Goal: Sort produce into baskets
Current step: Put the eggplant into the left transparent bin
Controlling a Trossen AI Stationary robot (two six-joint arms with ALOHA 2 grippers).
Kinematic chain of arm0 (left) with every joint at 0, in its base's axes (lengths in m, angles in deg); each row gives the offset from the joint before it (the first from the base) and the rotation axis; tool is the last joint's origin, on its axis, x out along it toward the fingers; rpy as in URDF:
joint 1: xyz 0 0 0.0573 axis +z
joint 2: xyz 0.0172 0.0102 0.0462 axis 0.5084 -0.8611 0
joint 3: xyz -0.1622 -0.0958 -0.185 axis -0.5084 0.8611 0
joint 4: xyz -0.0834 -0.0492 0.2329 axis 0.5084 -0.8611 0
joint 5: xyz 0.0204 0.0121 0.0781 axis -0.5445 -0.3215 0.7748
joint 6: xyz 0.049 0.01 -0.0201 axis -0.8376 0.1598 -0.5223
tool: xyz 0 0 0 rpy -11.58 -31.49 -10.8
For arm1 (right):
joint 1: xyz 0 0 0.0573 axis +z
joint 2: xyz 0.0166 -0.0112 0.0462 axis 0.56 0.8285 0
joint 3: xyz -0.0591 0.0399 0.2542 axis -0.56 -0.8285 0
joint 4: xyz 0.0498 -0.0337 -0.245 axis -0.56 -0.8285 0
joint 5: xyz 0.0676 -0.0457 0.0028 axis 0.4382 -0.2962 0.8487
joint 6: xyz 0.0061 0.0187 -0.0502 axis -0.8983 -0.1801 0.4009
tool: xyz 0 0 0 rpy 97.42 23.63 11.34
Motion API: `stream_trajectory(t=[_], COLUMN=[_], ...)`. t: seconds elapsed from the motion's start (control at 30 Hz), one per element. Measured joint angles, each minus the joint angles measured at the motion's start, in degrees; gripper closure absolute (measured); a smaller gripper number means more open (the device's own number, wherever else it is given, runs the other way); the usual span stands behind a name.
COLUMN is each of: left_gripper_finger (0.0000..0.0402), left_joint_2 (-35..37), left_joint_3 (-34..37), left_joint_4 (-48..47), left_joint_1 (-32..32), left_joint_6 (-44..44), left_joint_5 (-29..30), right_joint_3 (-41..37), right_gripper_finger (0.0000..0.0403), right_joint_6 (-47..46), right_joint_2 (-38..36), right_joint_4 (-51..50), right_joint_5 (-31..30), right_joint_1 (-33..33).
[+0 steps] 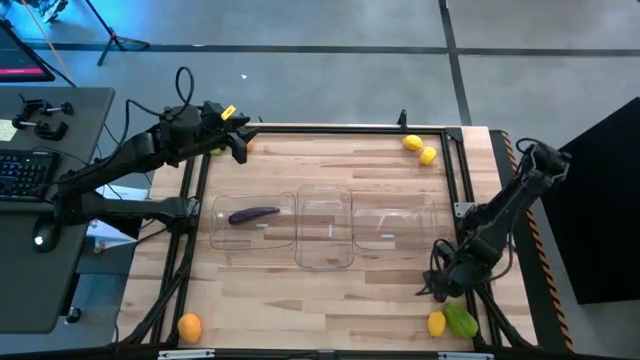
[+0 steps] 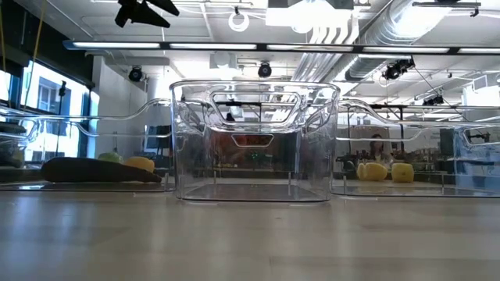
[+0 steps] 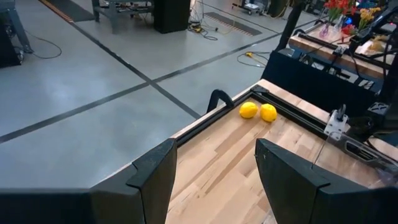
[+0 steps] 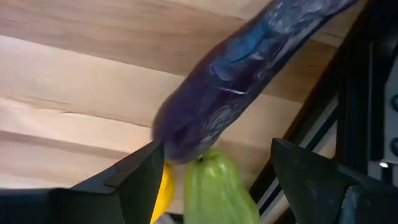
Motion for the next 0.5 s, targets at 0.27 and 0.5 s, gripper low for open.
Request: stream_trajectory(t=[0.27,0.5], left_gripper_finger=[0.0195,0.0195], left_joint_2=[0.0,0.0], left_joint_3=[0.0,0.0], left_joint_4=[0.0,0.0], left_joint_1=[0.0,0.0], left_joint_6=[0.0,0.0], left_joint_5=[-0.02,-0.02], right_joint_3=[0.0,0.0], right_gripper_finger=[0.0119,0.0119], right_joint_6=[0.14,0.21], right_joint_2=[7.72,13.16], right_joint_4=[4.45,7.13], right_joint_5=[-0.47,0.72], right_joint_1=[-0.09,-0.18])
